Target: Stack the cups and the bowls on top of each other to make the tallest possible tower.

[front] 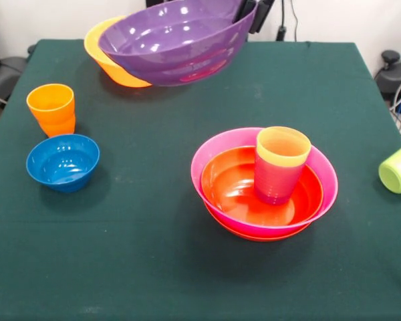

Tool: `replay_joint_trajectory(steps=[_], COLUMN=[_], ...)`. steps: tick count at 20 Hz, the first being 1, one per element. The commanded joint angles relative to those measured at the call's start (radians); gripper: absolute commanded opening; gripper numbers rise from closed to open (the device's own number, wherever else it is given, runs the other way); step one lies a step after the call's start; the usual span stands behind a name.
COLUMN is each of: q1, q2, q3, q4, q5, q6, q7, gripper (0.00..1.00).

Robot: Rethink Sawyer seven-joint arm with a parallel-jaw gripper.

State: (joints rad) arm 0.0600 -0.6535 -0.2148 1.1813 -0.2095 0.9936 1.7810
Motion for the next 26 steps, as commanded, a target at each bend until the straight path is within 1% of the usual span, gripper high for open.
replay_joint_trajectory(steps=[1, 5, 10, 13, 17, 22, 26], q1=[0.053, 0.079, 0.151, 0.171, 0.195, 0.252, 0.266], q2=[0.061, 0.082, 0.144, 0.162, 0.179, 0.233, 0.252], q3=[-0.019, -0.045, -0.127, -0.151, -0.177, -0.241, -0.26], q4=[-0.04, -0.059, -0.122, -0.13, -0.148, -0.196, -0.199], q5=[-0.101, -0.085, -0.1, -0.076, -0.047, -0.051, -0.034], q6=[-0.033, -0.022, 0.02, 0.023, 0.055, 0.076, 0.082], q7=[0.149, 0.182, 0.268, 0.291, 0.322, 0.413, 0.432], gripper=[0.0, 0.0, 0.0, 0.0, 0.0, 0.0, 0.0])
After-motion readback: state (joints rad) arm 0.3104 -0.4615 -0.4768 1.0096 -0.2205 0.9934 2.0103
